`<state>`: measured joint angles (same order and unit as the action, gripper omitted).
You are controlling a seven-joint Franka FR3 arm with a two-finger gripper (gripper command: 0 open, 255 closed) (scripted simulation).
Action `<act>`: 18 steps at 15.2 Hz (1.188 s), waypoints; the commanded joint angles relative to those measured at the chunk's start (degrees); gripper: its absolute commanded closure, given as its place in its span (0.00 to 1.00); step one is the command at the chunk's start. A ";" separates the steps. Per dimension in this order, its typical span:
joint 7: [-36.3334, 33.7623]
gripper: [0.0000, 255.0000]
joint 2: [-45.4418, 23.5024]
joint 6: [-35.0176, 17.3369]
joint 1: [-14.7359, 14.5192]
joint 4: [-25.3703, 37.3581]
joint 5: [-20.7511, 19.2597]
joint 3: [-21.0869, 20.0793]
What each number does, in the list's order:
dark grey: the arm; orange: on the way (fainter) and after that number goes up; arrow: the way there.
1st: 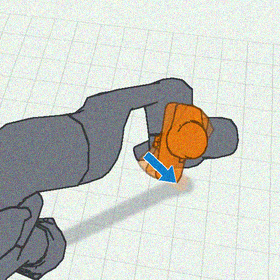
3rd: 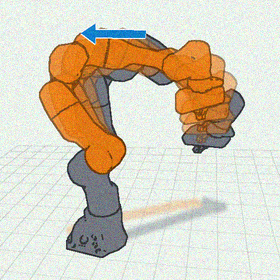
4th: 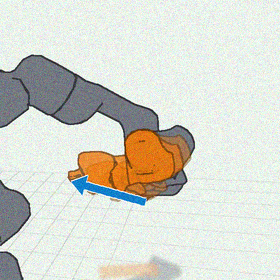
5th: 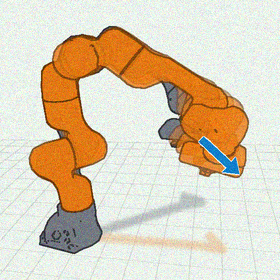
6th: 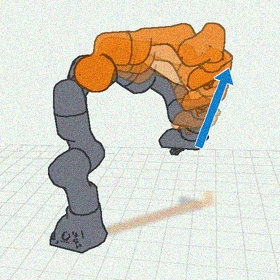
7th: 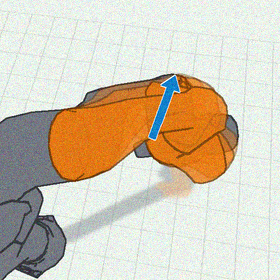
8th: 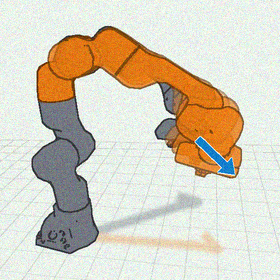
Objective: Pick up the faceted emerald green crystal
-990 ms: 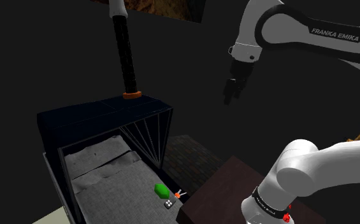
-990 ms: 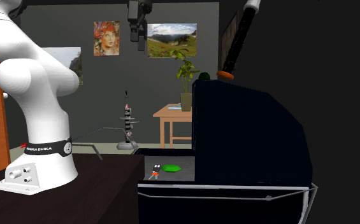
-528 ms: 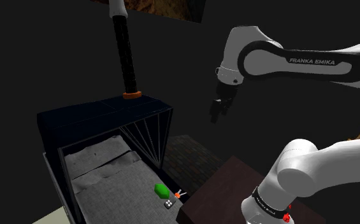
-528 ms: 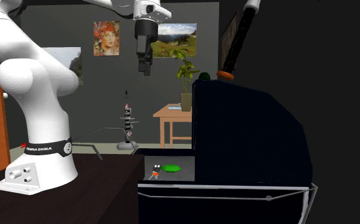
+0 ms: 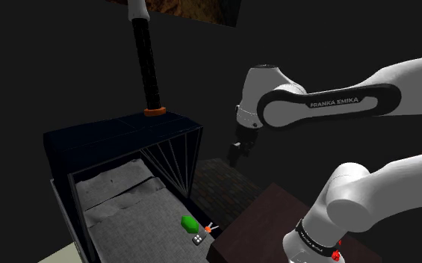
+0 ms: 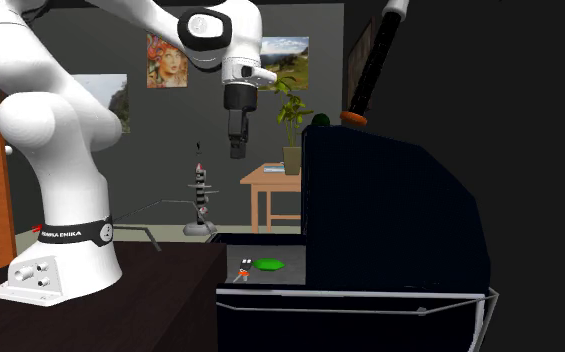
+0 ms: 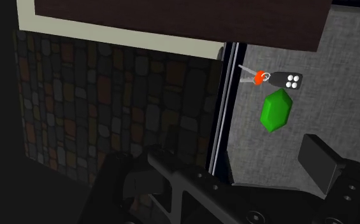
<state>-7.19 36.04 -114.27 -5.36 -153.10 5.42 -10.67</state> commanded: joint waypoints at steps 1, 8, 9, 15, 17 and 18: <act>-1.20 0.00 -3.73 -5.20 -0.53 -1.17 0.80 -1.48; -5.51 0.00 -17.63 -21.78 -1.56 -3.36 1.74 -6.29; -6.33 0.00 -20.02 -24.15 -1.55 -3.29 1.48 -6.99; -14.07 0.00 -35.78 -37.44 -0.82 -0.86 -4.81 -10.44; -18.23 0.00 -41.40 -41.18 -1.09 0.74 -9.34 -10.40; -20.50 0.00 -44.19 -42.85 -1.67 1.70 -11.88 -9.86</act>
<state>-25.06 -4.60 -154.80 -6.73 -152.49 -3.47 -20.79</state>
